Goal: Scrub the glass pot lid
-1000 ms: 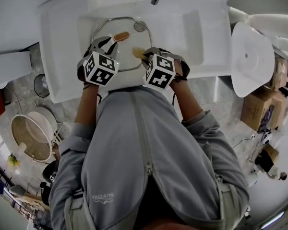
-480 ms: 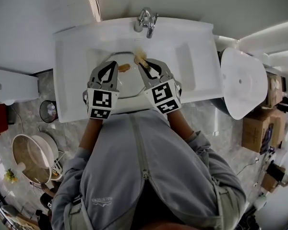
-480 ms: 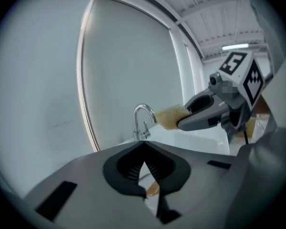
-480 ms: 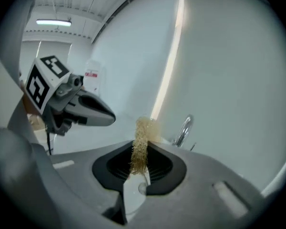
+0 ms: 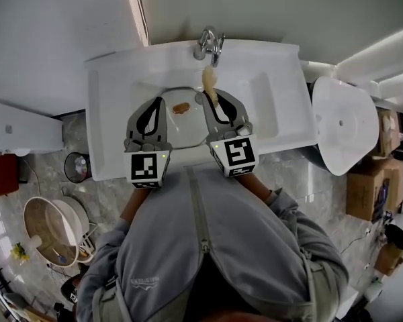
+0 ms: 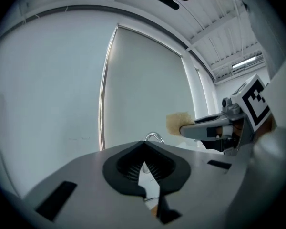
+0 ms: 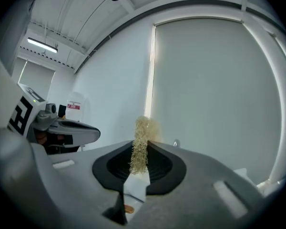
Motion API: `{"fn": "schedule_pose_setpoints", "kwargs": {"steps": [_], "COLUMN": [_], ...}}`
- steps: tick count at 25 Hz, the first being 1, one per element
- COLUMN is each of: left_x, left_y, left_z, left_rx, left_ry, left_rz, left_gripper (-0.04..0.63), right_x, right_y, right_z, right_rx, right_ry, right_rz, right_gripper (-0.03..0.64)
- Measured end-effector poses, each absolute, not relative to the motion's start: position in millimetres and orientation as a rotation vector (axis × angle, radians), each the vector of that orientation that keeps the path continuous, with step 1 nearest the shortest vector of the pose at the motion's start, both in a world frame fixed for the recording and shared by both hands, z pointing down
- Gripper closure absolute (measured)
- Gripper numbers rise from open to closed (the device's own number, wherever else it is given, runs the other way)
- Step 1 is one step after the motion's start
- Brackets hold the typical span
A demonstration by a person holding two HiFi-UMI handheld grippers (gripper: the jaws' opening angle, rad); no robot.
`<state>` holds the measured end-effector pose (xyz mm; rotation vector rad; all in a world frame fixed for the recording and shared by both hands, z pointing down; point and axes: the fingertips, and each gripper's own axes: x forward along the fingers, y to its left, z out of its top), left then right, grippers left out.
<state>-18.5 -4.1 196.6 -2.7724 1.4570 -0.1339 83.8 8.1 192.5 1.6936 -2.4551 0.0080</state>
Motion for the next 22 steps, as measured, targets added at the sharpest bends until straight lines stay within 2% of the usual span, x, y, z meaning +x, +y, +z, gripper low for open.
{"fn": "schedule_pose_setpoints", "kwargs": {"steps": [22], "left_x": [1.5], "left_y": [10.0], "left_z": [201.0], "left_rx": [-2.792], "left_ry": [1.437], "left_rz": [-0.167], "left_gripper": [0.589], "right_x": [95.4], "right_y": [17.7], "right_z": [202.3], "right_rx": [1.691], "right_ry": [-2.5], "right_rz": [0.035], "right_gripper": [0.569]}}
